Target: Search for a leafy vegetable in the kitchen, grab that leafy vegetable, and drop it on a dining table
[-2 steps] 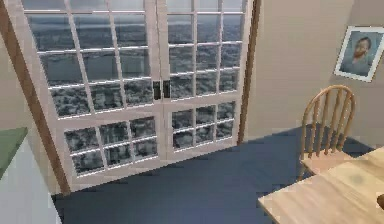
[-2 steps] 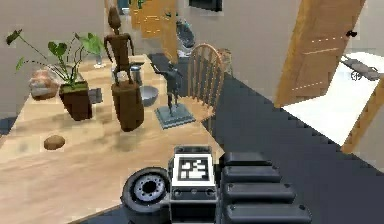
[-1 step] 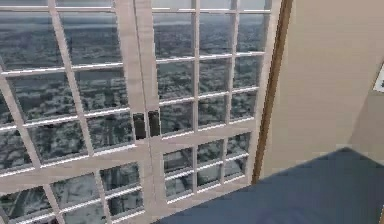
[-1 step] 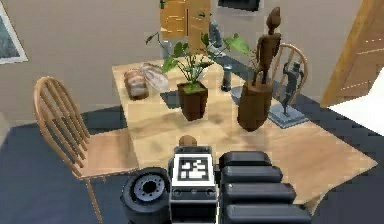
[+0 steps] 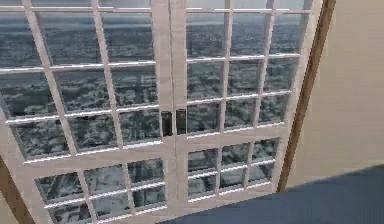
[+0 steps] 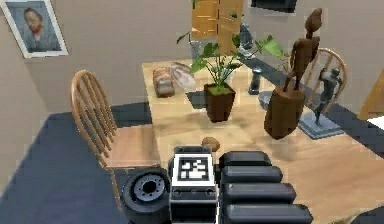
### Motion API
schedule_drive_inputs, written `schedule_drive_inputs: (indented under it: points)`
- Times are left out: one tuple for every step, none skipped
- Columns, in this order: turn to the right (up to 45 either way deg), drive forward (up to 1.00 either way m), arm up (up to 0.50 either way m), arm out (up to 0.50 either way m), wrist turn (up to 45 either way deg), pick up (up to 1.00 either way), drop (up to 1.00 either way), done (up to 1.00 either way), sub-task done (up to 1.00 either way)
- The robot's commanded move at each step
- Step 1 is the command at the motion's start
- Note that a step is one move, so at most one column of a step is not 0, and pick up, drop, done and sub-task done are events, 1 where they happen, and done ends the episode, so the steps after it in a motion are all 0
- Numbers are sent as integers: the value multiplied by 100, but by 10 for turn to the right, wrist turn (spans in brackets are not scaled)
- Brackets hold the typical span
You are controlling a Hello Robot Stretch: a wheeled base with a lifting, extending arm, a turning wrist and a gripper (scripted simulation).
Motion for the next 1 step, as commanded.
schedule_drive_inputs:
  points:
    - [0,15,0,0,0,0,0,0,0]
